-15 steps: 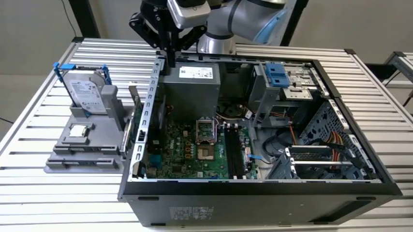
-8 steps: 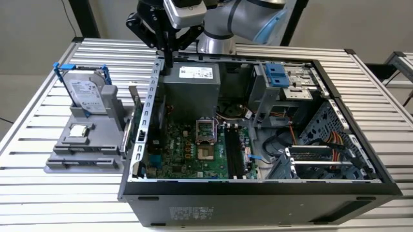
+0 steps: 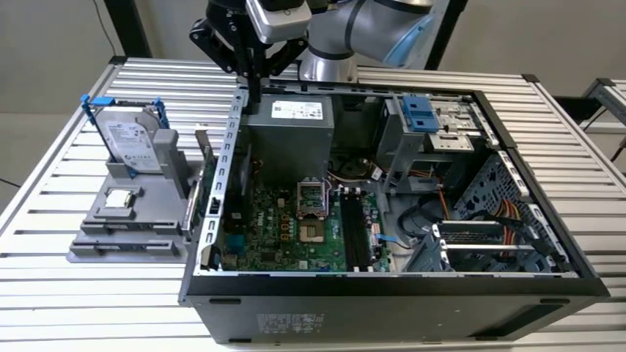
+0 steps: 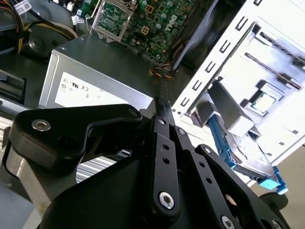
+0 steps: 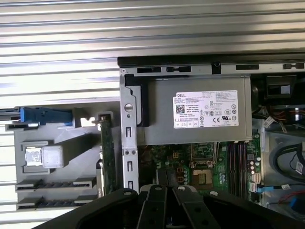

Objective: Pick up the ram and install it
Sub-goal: 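Reach for the ram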

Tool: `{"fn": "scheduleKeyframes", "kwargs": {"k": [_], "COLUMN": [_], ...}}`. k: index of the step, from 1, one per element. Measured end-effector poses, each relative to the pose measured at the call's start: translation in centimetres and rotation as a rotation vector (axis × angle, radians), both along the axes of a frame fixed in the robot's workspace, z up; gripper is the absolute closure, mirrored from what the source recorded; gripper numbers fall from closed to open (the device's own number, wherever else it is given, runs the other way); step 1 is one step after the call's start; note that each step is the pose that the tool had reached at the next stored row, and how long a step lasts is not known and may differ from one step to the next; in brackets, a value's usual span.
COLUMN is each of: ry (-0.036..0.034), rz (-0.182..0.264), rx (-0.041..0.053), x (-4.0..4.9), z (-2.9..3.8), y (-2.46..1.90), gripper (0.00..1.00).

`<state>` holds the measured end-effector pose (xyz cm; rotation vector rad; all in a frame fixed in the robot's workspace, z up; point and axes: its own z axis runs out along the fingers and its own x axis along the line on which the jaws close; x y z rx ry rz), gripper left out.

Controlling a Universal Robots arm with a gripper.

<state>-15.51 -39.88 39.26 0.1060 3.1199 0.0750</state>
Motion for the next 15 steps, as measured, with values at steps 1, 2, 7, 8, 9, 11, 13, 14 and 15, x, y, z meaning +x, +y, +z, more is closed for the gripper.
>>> {"fn": "scheduleKeyframes", "kwargs": {"k": [1,2,7,8,9,11,13,14,15], "ry": [0.0,0.0,0.0,0.0,0.0,0.0,-0.0001,0.0,0.0], "rz": [0.0,0.0,0.002,0.002,0.002,0.003,0.003,0.003,0.003], "rx": [0.0,-0.0001,0.0,0.0,-0.0001,-0.0001,0.0,0.0,0.0], "x": [-0.05,-0.11,-0.49,-0.58,-0.66,-0.84,-1.03,-1.13,-1.23], "z": [0.0,0.0,0.0,0.0,0.0,0.0,0.0,0.0,0.0], "y": [0.0,0.0,0.0,0.0,0.0,0.0,0.0,0.0,0.0], "gripper": [1.0,1.0,1.0,1.0,1.0,1.0,1.0,1.0,1.0]}}
